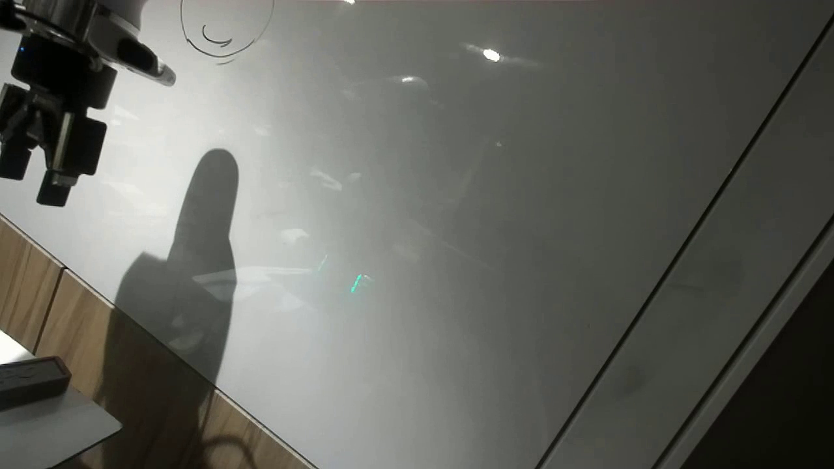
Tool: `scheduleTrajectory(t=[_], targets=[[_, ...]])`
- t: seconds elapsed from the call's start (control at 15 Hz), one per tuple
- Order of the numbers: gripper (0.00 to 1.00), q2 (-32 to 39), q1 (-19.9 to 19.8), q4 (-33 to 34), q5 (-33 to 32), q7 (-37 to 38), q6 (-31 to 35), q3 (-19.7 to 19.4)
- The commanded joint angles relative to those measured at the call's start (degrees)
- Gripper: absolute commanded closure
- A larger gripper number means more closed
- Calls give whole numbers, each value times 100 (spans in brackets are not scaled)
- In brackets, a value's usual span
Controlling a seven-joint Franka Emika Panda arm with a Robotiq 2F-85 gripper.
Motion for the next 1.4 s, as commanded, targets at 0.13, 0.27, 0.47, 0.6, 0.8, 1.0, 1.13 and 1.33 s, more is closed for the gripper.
scheduleTrajectory(t=[0.13, 0.27, 0.47, 0.6, 0.8, 1.0, 1.13, 1.33], targets=[[0, 542, -100, -407, -43, 223, 1312, -119], [0, 770, -182, -513, -159, 331, 1637, -119], [0, 1062, -319, -668, -299, 494, 1993, -155], [0, 1224, -401, -749, -401, 535, 2167, -221], [0, 1431, -475, -864, -473, 463, 2439, -361], [0, 1647, -510, -991, -539, 438, 2704, -472], [0, 1807, -504, -1039, -550, 431, 2850, -540], [0, 1958, -424, -1106, -486, 424, 2977, -561]])
